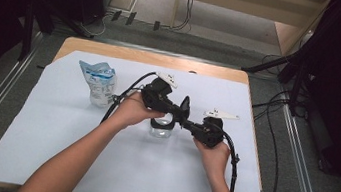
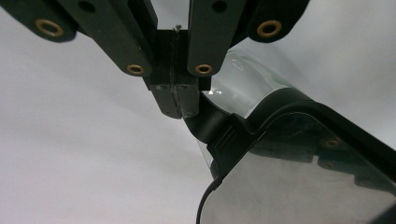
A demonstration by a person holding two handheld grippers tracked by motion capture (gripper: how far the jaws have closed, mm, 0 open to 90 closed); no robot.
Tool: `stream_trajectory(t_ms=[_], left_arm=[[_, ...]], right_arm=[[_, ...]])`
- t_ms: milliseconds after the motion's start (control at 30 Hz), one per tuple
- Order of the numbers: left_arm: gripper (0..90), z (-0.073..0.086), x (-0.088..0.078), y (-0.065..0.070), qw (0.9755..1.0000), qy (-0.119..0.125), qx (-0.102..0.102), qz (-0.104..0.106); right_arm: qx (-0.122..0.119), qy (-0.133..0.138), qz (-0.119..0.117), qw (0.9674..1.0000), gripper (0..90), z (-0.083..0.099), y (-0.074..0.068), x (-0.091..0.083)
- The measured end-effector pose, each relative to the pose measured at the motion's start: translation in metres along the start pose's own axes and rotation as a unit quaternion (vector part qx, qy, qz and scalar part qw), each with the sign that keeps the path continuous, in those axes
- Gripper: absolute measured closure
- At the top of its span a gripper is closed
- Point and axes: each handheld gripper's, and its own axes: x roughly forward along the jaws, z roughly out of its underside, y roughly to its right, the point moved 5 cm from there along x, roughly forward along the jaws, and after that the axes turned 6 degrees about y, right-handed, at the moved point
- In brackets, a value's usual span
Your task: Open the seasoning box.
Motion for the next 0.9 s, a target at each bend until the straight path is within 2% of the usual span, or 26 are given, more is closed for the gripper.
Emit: stream_trajectory(t_ms=[200,367,433,667,767,867,900], left_arm=[[89.5,0.0,0.0027,0.0003,1.0,-0.004,0.003,-0.007],[89.5,0.0007,0.004,-0.0003,1.0,-0.006,0.003,-0.005],[89.5,0.0014,0.0057,-0.0007,0.9998,-0.01,0.006,-0.013],[88.9,0.002,0.0052,-0.0018,0.9998,-0.011,0.005,-0.014],[87.7,0.0023,0.0042,-0.0019,0.9999,-0.009,0.0,-0.008],[86.9,0.0027,0.0002,-0.0019,0.9999,-0.01,-0.001,-0.007],[84.4,0.0027,-0.0022,-0.0013,0.9999,-0.009,-0.002,-0.005]], right_arm=[[-0.001,0.0,0.001,1.0,90.0,0.0001,-0.0003,0.0],[-0.003,0.0,0.001,1.0,90.0,0.0,-0.0007,0.0001],[-0.002,-0.001,0.001,1.0,90.0,0.0001,-0.0006,0.0],[-0.003,0.001,0.002,1.0,90.0,0.0001,-0.0007,0.0002],[-0.001,0.0,0.0,1.0,90.0,-0.0001,-0.0007,0.0001],[-0.005,-0.001,-0.003,1.0,90.0,-0.0005,0.0004,0.0002],[-0.012,-0.002,0.002,0.9999,90.0,-0.0005,0.0009,-0.0003]])
